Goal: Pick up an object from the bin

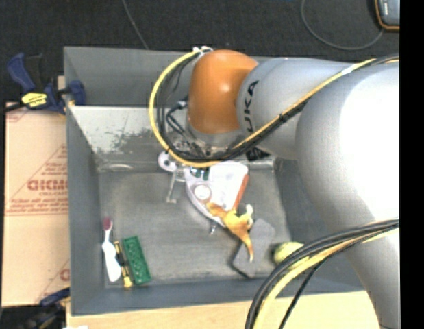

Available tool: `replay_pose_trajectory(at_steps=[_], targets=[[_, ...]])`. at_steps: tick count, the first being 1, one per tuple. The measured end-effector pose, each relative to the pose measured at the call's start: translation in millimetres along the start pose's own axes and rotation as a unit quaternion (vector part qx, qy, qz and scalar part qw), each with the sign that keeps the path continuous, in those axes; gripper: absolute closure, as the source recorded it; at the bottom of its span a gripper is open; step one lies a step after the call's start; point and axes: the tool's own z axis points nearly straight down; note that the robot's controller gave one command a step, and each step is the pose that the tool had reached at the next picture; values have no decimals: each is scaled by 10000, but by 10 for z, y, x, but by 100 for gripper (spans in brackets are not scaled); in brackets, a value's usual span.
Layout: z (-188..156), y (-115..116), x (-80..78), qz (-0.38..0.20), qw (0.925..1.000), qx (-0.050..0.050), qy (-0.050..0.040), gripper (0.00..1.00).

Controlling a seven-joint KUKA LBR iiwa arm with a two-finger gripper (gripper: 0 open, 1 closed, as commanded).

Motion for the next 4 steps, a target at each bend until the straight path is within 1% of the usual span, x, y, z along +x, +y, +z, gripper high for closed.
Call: replay_pose_trajectory(at_steps=[1,2,3,4], targets=[[390,-177,71,480,9988,-50,-89,0],[397,-106,-118,1012,9948,-51,-92,100],[395,-107,-117,1012,9948,-51,-91,100],[321,-111,-127,1012,9948,-59,-113,100]])
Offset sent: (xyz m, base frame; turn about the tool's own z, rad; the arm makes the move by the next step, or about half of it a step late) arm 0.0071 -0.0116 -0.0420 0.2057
